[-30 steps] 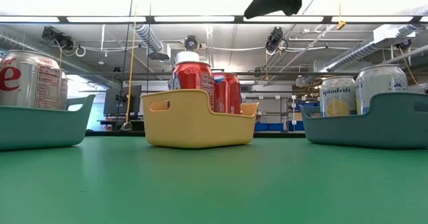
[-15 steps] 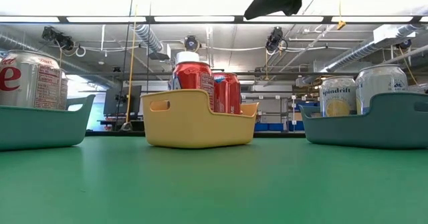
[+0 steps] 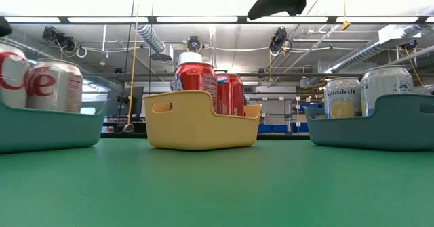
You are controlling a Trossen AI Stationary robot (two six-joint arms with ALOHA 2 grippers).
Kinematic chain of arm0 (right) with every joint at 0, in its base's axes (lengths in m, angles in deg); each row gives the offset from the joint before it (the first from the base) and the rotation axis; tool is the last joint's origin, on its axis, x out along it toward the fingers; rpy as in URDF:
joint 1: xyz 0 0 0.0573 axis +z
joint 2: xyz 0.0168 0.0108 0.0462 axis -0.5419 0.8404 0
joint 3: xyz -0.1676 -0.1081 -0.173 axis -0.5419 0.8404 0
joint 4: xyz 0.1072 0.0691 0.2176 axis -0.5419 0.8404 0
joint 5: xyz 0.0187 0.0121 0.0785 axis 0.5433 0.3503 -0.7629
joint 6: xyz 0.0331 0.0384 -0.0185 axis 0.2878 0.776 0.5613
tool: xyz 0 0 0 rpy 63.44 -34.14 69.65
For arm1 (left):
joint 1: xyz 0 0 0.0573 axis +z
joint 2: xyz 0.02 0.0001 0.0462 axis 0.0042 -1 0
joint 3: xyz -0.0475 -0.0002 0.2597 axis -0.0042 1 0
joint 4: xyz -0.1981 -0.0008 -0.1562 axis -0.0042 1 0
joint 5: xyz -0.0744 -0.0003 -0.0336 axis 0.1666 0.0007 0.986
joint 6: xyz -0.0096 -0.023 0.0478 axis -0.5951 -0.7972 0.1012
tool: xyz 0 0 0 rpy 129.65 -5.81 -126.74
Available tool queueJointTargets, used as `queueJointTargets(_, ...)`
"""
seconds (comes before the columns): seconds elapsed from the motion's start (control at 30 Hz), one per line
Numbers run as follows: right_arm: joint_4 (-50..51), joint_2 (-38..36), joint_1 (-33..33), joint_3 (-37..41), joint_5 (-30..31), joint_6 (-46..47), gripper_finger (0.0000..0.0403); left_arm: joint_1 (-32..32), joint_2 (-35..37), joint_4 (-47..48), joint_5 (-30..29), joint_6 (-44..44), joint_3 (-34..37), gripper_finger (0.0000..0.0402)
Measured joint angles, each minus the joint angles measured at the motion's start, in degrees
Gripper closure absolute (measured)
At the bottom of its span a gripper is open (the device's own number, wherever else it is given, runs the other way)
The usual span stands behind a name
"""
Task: Sort soda cans
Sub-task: Adjust the bins
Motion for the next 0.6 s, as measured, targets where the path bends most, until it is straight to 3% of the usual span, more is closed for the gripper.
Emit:
queueJointTargets(0.27, 1.52, 0.00, 0.00, -0.02, 0.00, -0.02, 0.0403, 6.35, 0.02, -8.34, -5.02, 10.81, 3.72, 0.0401)
queueJointTargets(0.6, 3.51, 0.00, 0.26, -0.02, 0.00, 0.39, 0.0403, 19.29, 1.00, -21.19, -6.21, 34.69, 4.52, 0.0401)
